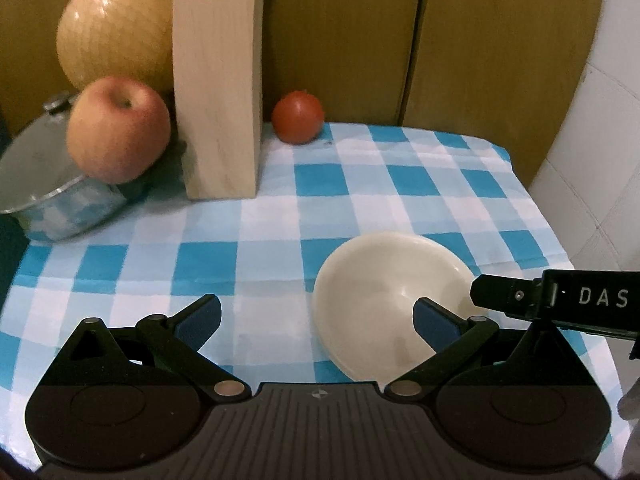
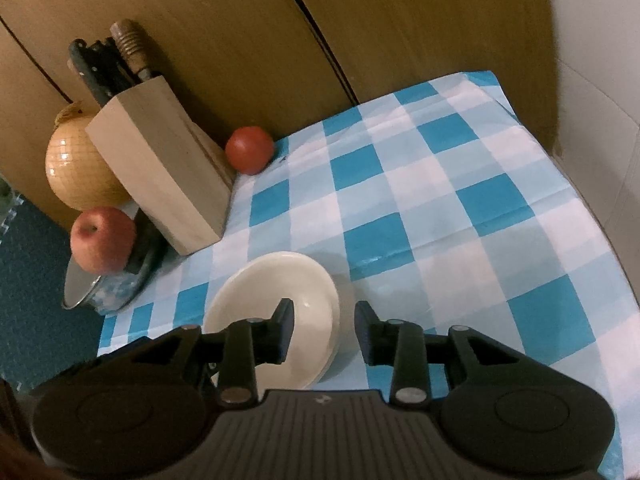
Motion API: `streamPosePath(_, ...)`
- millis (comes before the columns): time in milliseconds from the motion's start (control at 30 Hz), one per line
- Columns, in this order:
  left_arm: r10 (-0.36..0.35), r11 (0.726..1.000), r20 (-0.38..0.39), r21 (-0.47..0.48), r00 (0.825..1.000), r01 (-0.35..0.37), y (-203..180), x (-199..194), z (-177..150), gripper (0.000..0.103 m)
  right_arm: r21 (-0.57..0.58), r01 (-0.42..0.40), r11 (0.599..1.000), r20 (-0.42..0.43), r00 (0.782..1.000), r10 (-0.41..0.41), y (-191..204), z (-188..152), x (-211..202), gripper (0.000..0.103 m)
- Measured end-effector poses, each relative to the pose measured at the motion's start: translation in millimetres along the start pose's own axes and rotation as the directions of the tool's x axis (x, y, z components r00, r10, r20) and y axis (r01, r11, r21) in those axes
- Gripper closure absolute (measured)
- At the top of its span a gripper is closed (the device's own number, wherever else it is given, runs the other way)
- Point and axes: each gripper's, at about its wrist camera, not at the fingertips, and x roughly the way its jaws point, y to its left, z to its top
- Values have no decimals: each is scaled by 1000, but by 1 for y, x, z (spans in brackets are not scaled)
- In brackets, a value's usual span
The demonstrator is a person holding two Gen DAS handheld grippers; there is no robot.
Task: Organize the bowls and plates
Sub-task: 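Lower the small bowl into the nested cream-white bowls with the right gripper, then carry the nested bowls with the right gripper over the floral-border plates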
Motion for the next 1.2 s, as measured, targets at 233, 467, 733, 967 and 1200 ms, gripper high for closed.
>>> streamPosePath(233,8,1000,-60,-21,998,-9,5,15,2,1,24,-4,1000,-39,999,5,-5,1,12,70)
streamPosePath(467,-2,1000,-115,-9,993,1,2,25,-1,9,45,-13,999,-105,994,17,-7,-2,26,70)
streamPosePath(733,-1,1000,-155,8,988,2,-2,31,-5,10,61,-30,998,-145,989,39,-7,-6,34,81)
streamPosePath(967,-49,998,-192,-37,980,43,0,36,-7,41,50,-36,998,-145,989,42,-6,-7,34,89)
streamPosePath(1200,-60,998,-163,-34,985,56,-3,28,-6,53,41,-54,998,-136,989,59,-2,-7,32,91)
